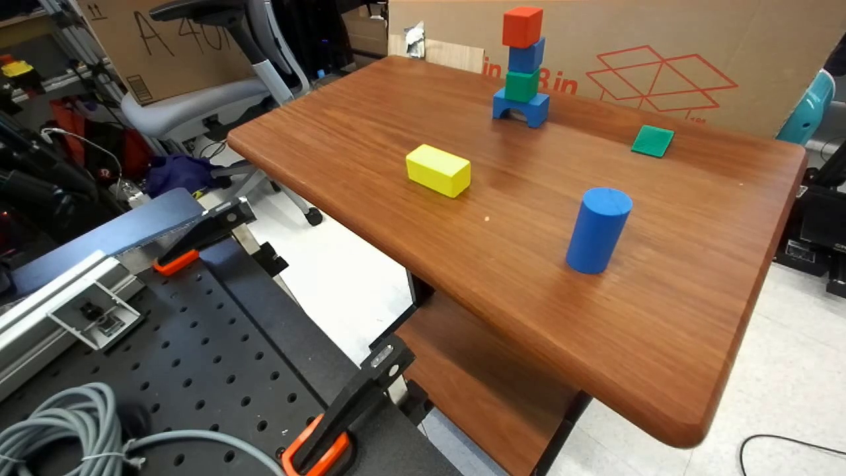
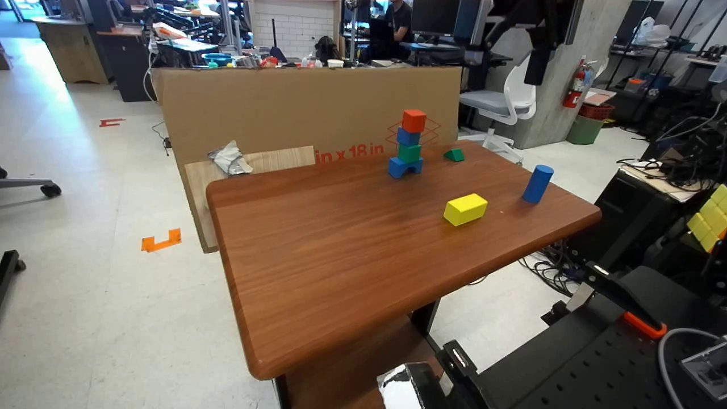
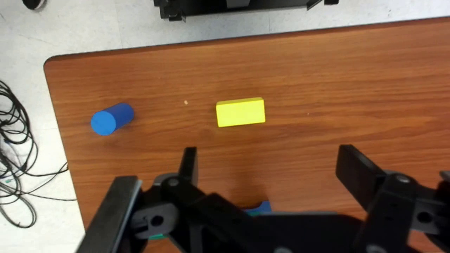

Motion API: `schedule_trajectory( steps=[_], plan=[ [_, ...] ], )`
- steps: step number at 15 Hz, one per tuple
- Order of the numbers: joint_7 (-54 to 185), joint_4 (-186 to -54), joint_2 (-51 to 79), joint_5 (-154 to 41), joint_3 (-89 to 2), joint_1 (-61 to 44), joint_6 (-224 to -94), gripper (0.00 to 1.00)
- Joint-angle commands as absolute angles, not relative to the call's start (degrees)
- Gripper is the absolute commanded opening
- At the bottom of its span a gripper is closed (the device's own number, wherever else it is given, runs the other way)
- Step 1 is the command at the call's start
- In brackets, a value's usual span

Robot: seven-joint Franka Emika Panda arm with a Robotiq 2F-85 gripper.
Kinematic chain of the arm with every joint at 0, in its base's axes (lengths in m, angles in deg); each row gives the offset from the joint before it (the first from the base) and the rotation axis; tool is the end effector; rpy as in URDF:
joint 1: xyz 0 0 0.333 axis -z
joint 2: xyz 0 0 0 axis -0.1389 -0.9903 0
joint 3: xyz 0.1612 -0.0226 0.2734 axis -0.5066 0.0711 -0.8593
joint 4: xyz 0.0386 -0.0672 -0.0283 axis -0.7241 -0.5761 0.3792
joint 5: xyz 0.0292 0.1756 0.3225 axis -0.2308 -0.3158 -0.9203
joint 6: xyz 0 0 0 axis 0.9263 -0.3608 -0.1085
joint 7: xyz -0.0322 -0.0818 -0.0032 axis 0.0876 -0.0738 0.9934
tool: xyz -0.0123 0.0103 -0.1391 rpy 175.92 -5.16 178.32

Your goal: Pick the orange block and put it on the table

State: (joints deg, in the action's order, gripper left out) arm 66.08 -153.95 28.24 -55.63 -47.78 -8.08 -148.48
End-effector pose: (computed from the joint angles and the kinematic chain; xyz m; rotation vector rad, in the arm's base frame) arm 0.5046 -0.0044 0.3404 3.0783 -0.0515 -0.1205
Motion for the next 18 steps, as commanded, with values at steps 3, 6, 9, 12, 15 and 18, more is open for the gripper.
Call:
schedule_trajectory(
  steps=[3,6,9,12,15,18],
  plan=[
    [68.2,-149.1,21.8,-55.9,-46.1,-6.5,-155.0,1.0],
    [70.1,-145.2,17.5,-56.2,-45.5,-5.5,-155.8,1.0],
    [70.9,-142.0,14.0,-56.6,-45.7,-5.2,-156.1,1.0],
    [70.1,-139.0,11.1,-57.1,-46.1,-5.7,-156.1,1.0],
    [69.4,-136.1,8.8,-57.7,-46.9,-6.3,-156.1,1.0],
    [69.1,-132.7,6.5,-57.1,-47.2,-7.1,-155.4,1.0]
  ],
)
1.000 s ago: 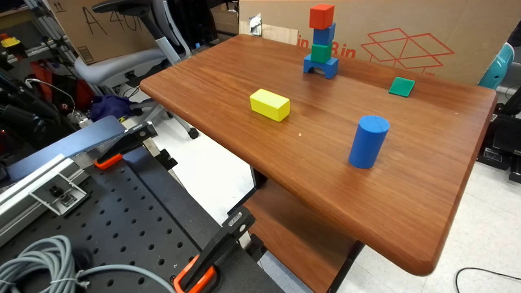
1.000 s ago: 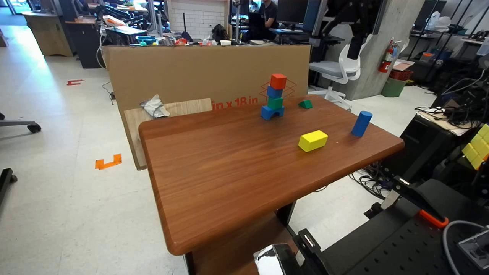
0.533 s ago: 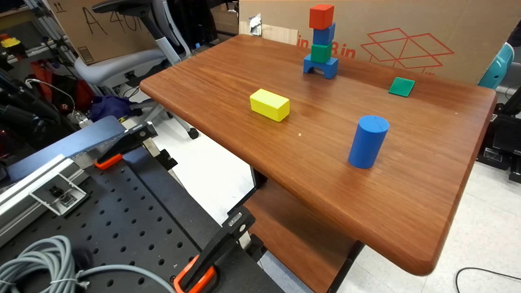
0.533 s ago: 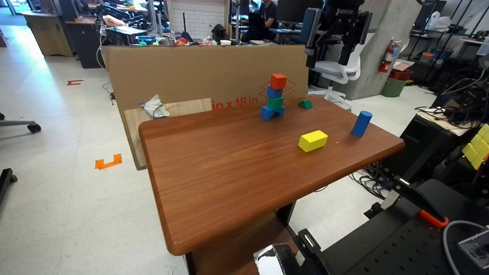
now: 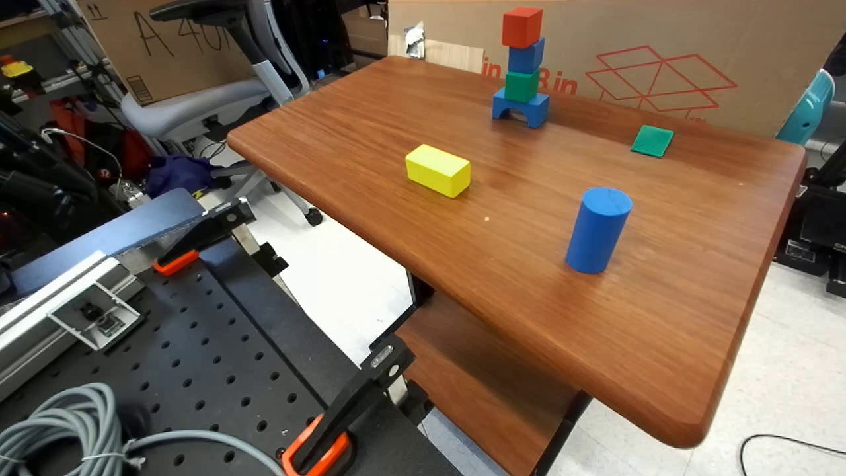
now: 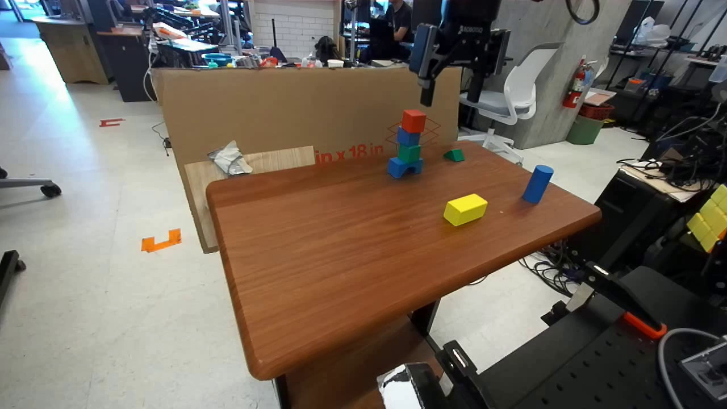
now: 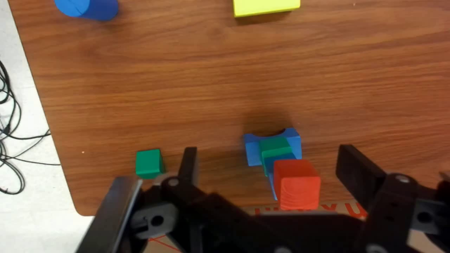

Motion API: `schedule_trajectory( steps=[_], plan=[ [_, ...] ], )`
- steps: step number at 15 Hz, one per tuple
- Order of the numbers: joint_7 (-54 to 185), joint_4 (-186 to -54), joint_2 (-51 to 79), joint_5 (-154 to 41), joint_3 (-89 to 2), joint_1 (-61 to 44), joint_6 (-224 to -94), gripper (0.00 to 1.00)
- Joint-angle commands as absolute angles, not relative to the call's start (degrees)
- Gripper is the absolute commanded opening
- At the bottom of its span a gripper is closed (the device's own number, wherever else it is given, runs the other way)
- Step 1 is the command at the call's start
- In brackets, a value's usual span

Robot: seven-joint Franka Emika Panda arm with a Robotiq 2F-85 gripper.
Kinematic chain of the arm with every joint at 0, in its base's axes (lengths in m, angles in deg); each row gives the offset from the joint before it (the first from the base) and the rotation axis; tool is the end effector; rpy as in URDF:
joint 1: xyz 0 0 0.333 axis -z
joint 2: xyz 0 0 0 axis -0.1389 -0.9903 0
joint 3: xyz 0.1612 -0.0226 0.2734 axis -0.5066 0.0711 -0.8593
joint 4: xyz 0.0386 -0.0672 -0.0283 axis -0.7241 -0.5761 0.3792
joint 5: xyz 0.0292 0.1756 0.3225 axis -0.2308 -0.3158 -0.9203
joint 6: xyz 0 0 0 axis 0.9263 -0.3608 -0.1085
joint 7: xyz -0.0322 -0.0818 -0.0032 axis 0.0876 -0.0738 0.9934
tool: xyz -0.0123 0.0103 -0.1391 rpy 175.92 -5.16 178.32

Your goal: Pick the orange block and put it on the table

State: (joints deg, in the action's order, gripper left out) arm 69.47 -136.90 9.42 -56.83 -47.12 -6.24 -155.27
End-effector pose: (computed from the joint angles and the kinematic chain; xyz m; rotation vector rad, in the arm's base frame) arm 0.6076 -0.0283 0.2895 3.0984 -0.0412 0.0101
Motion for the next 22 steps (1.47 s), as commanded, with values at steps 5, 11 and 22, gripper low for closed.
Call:
schedule_trajectory(
  steps=[5,11,22],
  plan=[
    [68.8,-128.5,3.2,-56.3,-46.8,-7.9,-154.9,1.0],
    [68.8,-126.4,0.9,-56.7,-47.3,-8.5,-155.1,1.0],
    [69.0,-126.5,-0.5,-56.4,-47.4,-9.8,-155.0,0.42]
  ],
)
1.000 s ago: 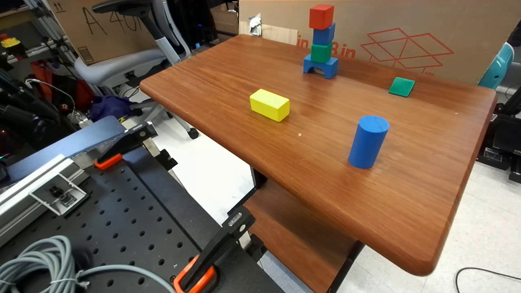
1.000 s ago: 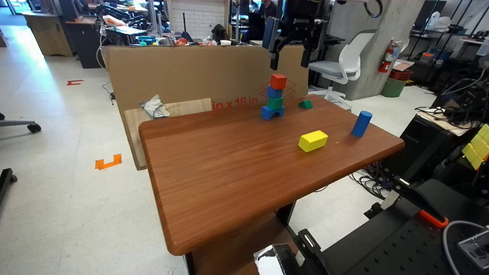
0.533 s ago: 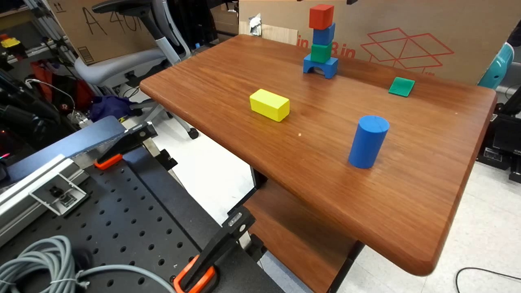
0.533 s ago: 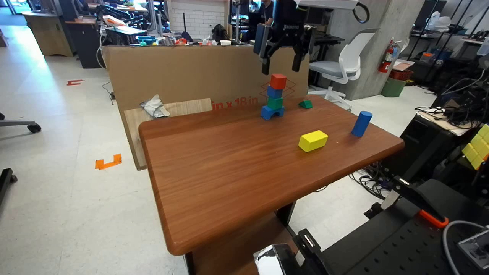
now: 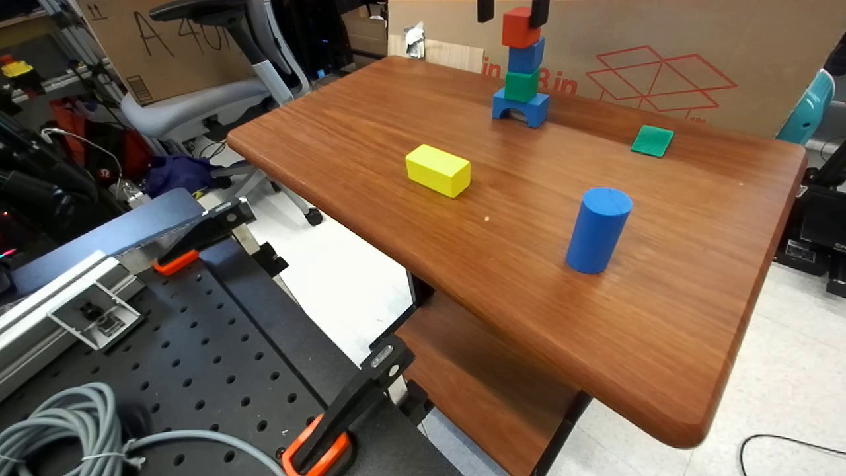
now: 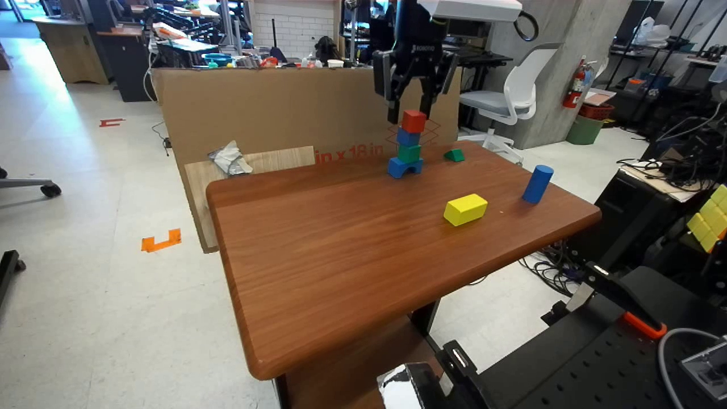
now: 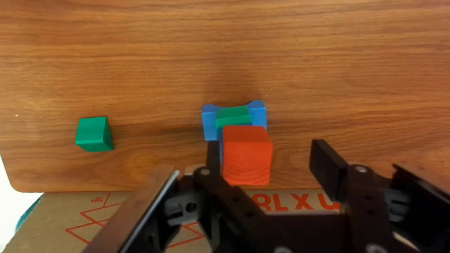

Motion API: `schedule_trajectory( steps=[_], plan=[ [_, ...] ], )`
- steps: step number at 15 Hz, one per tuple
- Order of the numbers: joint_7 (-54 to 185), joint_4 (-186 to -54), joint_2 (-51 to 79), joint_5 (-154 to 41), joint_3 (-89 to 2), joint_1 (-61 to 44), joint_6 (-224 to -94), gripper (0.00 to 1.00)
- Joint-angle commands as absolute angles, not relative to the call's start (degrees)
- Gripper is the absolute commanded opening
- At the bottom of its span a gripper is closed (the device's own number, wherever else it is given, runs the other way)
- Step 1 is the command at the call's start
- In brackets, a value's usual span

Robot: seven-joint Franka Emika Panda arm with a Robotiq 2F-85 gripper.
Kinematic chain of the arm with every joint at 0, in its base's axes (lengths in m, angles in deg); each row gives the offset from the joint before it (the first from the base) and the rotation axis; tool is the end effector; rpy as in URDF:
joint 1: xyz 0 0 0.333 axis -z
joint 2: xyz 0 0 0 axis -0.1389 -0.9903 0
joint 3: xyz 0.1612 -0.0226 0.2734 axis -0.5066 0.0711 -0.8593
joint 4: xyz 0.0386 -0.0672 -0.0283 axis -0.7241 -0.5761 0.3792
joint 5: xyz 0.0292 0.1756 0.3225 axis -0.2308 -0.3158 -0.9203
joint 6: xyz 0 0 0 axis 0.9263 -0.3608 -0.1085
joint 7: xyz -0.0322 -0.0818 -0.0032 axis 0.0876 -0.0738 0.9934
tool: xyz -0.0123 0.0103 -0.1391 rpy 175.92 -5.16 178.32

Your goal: Pick the orange block and put it on the table

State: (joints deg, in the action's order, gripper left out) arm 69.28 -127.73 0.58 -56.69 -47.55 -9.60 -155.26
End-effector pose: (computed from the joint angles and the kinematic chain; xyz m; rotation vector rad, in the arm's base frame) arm 0.6485 0.0127 0.2591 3.0985 0.0582 0.0211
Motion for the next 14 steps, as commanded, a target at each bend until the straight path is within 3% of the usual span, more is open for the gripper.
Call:
schedule_trajectory(
  steps=[1,5,14],
  plan=[
    [69.0,-126.5,-0.7,-56.3,-47.3,-9.7,-155.0,0.35],
    [68.8,-126.0,-0.9,-56.0,-47.0,-9.8,-154.7,0.09],
    [70.1,-123.3,0.5,-60.1,-50.9,-10.1,-151.8,0.09]
  ],
)
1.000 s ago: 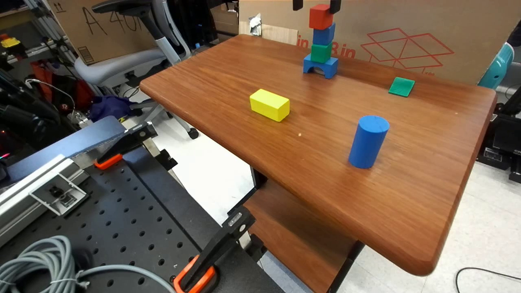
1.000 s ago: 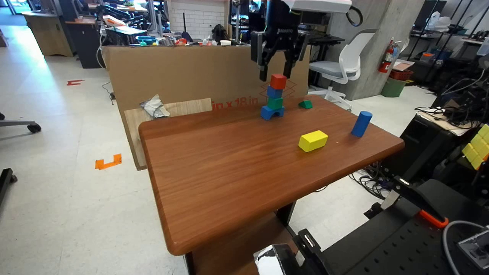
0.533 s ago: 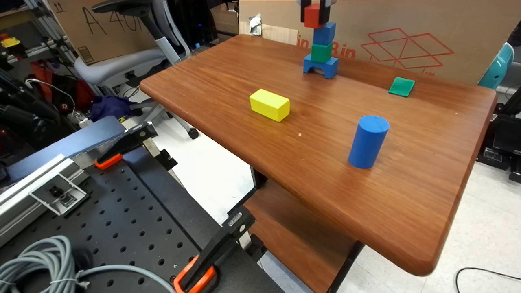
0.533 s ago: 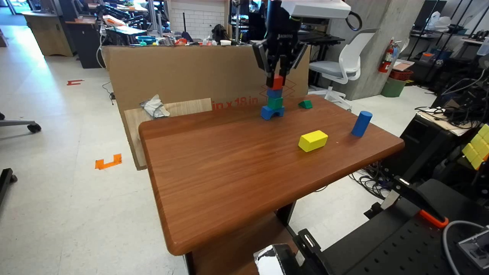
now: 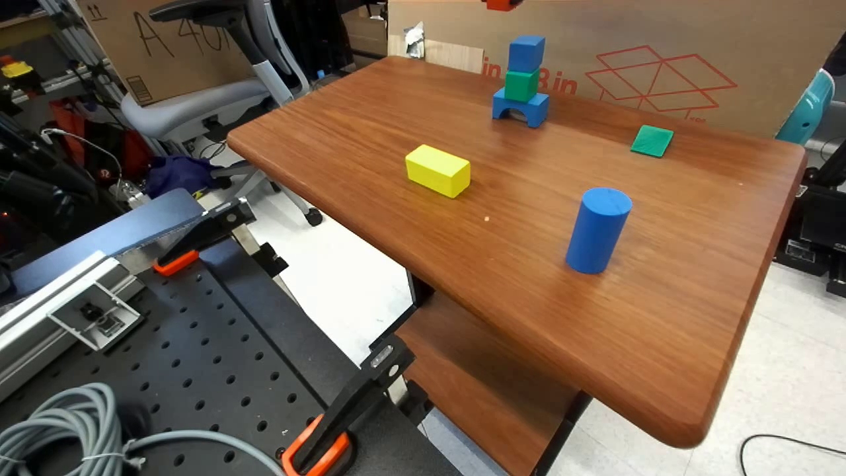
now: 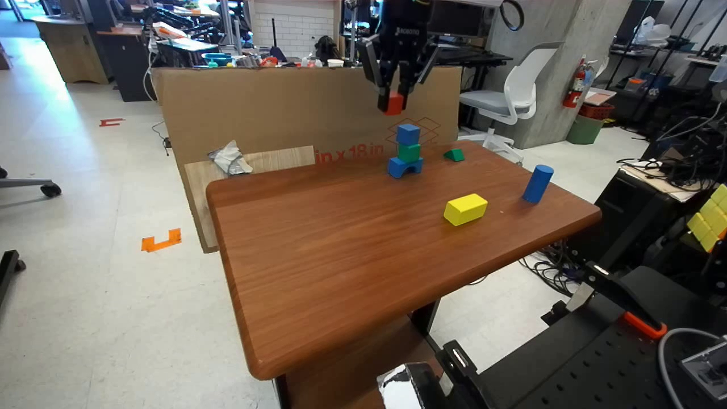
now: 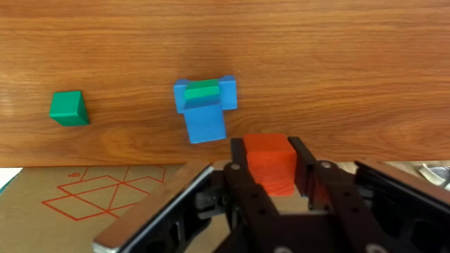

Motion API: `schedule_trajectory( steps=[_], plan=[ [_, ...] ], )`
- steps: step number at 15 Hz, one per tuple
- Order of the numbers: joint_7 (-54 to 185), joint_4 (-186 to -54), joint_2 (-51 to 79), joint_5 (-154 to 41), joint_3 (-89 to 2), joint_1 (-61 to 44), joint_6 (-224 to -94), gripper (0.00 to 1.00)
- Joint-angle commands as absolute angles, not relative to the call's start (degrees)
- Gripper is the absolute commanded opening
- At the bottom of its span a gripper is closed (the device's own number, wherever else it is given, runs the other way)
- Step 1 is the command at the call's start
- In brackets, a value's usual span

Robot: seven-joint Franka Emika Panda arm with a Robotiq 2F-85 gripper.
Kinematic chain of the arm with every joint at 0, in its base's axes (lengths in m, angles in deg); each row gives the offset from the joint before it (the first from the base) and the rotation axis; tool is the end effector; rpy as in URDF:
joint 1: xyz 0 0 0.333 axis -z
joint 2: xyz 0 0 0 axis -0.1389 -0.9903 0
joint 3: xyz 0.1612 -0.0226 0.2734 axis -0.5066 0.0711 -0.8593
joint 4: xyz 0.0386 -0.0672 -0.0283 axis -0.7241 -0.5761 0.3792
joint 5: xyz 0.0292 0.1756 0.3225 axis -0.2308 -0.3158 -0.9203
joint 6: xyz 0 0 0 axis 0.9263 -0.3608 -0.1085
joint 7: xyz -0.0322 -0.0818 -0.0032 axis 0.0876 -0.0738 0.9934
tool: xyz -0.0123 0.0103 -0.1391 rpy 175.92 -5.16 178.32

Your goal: Pick the orange block and put it on the table

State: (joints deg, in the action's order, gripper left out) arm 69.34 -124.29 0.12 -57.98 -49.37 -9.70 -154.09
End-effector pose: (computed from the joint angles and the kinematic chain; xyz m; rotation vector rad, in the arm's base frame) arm 0.6622 0.0343 0.2774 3.1311 0.0813 0.0703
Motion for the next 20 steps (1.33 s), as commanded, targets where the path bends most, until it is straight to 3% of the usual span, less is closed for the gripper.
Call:
schedule_trajectory(
  steps=[1,20],
  plan=[
    [70.0,-123.5,0.6,-60.5,-51.4,-10.4,-151.6,0.09],
    [63.7,-140.5,2.1,-50.3,-51.8,-20.9,-155.5,0.09]
  ],
)
